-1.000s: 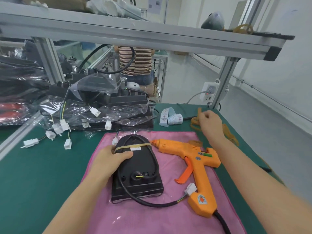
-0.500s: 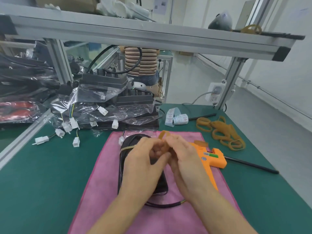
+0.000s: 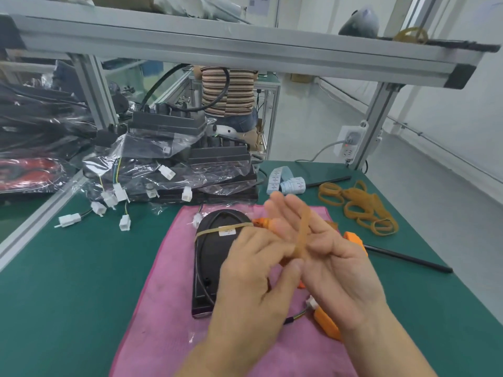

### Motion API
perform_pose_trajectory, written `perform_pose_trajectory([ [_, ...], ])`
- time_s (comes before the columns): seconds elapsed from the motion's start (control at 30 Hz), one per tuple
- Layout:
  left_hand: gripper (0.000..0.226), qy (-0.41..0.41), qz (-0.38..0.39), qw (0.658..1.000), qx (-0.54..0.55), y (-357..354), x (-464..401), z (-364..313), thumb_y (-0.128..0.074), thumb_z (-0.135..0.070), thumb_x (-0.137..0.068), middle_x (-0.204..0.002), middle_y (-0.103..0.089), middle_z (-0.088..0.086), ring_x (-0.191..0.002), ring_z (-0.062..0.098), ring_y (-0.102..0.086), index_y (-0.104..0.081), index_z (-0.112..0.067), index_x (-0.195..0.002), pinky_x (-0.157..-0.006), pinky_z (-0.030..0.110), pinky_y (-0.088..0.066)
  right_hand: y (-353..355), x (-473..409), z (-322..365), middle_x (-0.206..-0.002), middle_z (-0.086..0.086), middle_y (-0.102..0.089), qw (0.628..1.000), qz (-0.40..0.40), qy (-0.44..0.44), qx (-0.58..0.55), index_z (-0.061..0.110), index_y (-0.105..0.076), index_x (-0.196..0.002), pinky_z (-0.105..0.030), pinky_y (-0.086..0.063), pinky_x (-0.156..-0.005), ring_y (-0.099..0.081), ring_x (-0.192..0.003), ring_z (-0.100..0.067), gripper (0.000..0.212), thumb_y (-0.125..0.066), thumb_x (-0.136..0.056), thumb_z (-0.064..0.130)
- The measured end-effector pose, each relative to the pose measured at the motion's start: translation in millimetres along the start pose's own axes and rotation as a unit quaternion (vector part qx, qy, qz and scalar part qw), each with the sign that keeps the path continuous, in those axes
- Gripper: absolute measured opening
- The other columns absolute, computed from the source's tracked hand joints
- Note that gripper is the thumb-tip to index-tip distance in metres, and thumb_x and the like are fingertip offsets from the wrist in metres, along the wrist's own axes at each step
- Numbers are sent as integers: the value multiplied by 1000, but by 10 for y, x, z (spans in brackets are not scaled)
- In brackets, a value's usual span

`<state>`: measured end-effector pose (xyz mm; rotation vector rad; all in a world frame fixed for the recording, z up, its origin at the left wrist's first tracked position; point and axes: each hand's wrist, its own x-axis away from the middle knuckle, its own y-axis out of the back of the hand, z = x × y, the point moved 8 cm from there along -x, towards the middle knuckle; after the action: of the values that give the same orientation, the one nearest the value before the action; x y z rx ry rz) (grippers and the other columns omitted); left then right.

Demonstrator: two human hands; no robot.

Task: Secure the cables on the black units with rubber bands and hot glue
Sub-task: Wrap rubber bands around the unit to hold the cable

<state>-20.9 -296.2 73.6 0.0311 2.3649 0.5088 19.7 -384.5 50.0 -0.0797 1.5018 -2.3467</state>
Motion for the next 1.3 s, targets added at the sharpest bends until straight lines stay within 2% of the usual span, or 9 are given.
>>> perform_pose_trajectory([
  [0.2,25,-35,59,998,-5,-76,178,-79,-53,-20,-85,-98,-67,-4,-92,12,-60,-73,-8,-95,-81,23,-49,164,123,62,-128,20,-61,836,-82,57,540,26,-64,-122,-16,-45,-95,-51,-126,0,41,-65,-84,42],
  [0.33,35,-88,94,973,-192,112,222,62,-56,-21,-75,-99,-66,-4,-88,15,-55,-72,-13,-105,-72,28,-48,327,123,210,-125,11,-61,800,-171,-46,573,24,-57,-121,-18,-42,-87,-54,-119,-7,137,-37,-12,105],
  [0.4,29,-127,156,943,-265,98,315,183,-73,-18,-62,-87,-62,-6,-80,15,-49,-74,-19,-91,-64,28,-40,419,327,-112,-81,-7,-68,836,-121,-161,511,15,-62,-104,-20,-47,-55,-67,-80,-23,113,-38,-39,103],
  [0.47,40,-107,196,938,-266,149,403,371,-86,-14,-47,-83,-61,-7,-81,10,-45,-74,-21,-84,-64,26,-38,550,549,-413,-52,-8,-63,842,-112,-239,471,0,-67,-71,-19,-44,-38,-61,-42,-19,54,-46,-100,41],
  [0.53,42,-55,197,950,-238,263,435,534,-90,-7,-44,-83,-61,-8,-83,5,-47,-73,-21,-80,-62,23,-42,835,708,-645,-72,8,-72,796,-135,-277,521,-1,-73,-77,-22,-55,-63,-69,-62,-5,46,-47,-102,28],
  [0.63,14,-61,186,948,-250,324,442,564,-78,-14,-61,-77,-59,-9,-77,2,-45,-71,-21,-70,-52,22,-44,864,943,-940,-101,20,-70,865,-223,-266,362,18,-71,-107,-27,-43,-103,-63,-109,-4,50,-50,-87,59],
  [0.8,31,-110,169,944,-261,301,481,564,-48,-34,-85,-75,-61,-7,-76,5,-45,-71,-21,-68,-47,22,-44,489,766,-1056,-69,-18,-71,927,-161,-242,236,0,-68,-84,-25,-52,-41,-65,-45,-18,20,-56,-96,11],
  [0.93,35,-88,141,963,-214,336,477,609,-49,-39,-90,-79,-61,-8,-76,2,-49,-72,-19,-74,-59,16,-43,747,693,-755,-43,-1,-58,854,-376,-124,338,4,-58,-72,-15,-38,-31,-48,-29,-9,24,-57,-95,11],
  [1.3,15,-17,127,956,-263,210,275,532,-84,-19,-71,-66,-56,-8,-50,12,-56,-77,-21,-84,-39,21,-41,432,120,-128,-63,3,-52,550,-211,-15,808,15,-49,-67,-37,-39,-68,-53,-71,-23,38,-54,-95,40],
])
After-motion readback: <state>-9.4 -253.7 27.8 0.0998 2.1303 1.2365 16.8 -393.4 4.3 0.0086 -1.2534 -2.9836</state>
